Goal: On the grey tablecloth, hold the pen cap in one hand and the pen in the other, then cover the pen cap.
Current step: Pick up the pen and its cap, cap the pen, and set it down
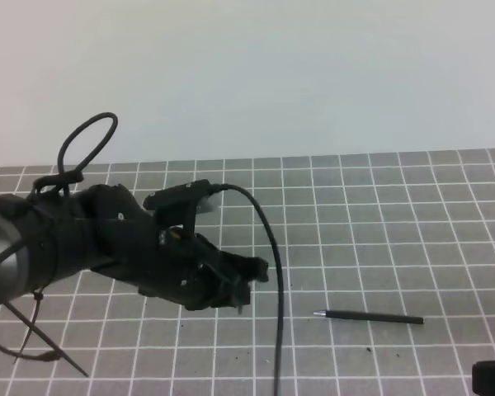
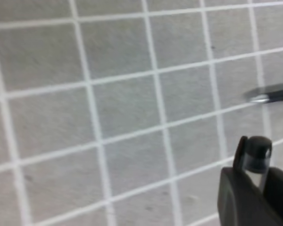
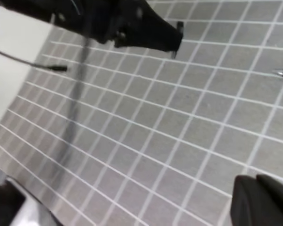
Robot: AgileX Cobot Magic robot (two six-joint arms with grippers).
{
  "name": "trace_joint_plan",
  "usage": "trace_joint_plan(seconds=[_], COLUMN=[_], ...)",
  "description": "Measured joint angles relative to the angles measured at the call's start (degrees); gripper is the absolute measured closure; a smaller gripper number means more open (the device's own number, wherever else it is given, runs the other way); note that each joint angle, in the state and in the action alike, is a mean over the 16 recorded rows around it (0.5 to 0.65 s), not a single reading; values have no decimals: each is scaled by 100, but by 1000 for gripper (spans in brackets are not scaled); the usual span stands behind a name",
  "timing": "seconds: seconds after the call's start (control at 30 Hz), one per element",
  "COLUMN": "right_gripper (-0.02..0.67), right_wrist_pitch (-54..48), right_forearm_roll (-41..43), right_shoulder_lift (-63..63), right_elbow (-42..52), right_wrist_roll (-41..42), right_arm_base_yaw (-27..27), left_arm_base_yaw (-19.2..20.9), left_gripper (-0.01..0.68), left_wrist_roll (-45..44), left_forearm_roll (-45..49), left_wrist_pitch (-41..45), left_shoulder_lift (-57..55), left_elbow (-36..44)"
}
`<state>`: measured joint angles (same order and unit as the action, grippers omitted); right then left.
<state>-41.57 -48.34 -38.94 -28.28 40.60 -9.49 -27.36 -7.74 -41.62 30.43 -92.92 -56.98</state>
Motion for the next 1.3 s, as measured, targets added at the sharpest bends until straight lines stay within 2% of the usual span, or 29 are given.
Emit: trace_joint_plan(seconds=[0.17,0.3,0.53,0.73,1.03,1.3], right_gripper=[641,641,641,641,641,641], right_wrist_pitch=[-12,-111,-298,-279,540,1074], right_forearm_roll=[513,906,1356,1226,1181,1680], right_shoulder_lift=[-200,-546,-1447,-2172,-2814,-3429], right_elbow=[-122,-316,-768,-1025,-1111,-1393], right_wrist_roll=[-114,122,825,1910,2975,2699], right_arm_base_yaw=[-1,-1,-2,-165,-756,-1100], left_arm_base_yaw=[180,360,608,657,657,658], left_gripper=[673,673,673,673,673,673], left_wrist_roll=[100,-6,-604,-1483,-2429,-2530], left_forearm_roll=[-1200,-2131,-3779,-4909,-5773,-5820], left_wrist_pitch=[116,272,509,477,-306,-1089], left_shoulder_lift=[5,0,0,-4,278,978], left_elbow=[2,2,2,5,208,553])
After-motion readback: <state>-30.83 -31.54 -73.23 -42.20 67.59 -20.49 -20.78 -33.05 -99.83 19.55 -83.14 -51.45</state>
